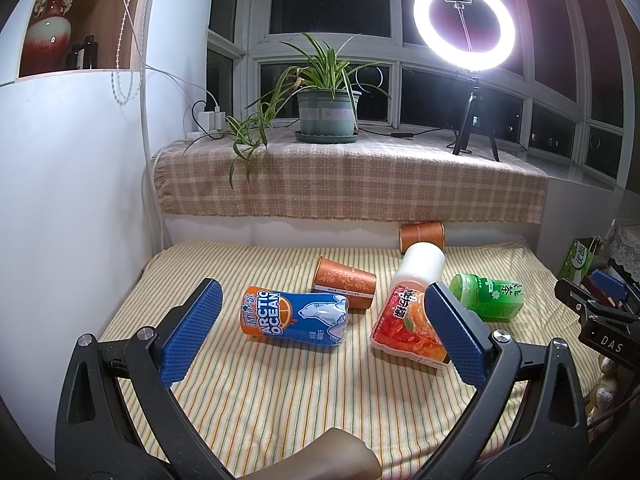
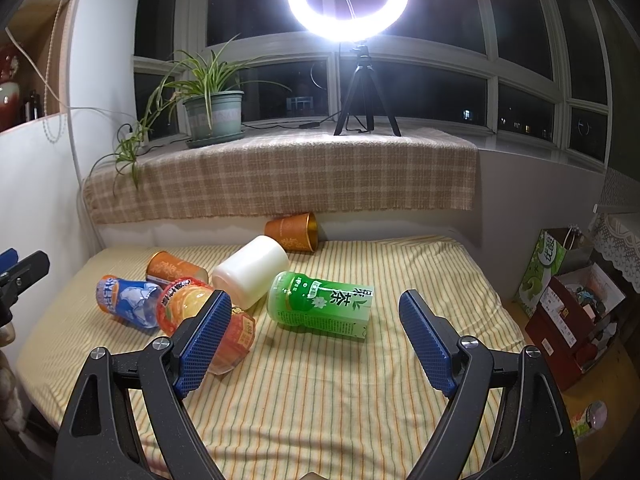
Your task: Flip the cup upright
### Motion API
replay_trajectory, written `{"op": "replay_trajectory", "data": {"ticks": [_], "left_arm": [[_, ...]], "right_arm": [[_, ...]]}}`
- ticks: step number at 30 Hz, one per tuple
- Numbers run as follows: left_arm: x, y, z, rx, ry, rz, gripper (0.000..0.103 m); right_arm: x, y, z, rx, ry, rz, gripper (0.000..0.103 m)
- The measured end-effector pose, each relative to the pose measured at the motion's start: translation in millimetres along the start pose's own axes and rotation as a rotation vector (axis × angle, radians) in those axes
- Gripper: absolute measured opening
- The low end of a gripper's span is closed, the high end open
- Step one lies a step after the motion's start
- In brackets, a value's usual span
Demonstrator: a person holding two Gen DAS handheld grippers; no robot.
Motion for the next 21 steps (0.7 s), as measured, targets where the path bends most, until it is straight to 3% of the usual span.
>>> {"op": "replay_trajectory", "data": {"ticks": [11,21], "left_arm": [[4,-3,4,0.003,-0.001,0.002,0.102],[-1,7,16,0.03,-0.004,0.021,0.103]], "right_arm": [[1,11,8,0.03,0.0,0.019,0.086],[10,48,16,0.096,-0.003,0.072,0.086]]}}
Point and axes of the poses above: each gripper's, at about its wrist camera, not at the fingertips, and y roughly the way its jaws point, z to its left, x to its top, the point moved 8 cm from there along y, roughly the way its jaws point, and after that the axes turned 9 degrees about -y, right-handed, at the moved point
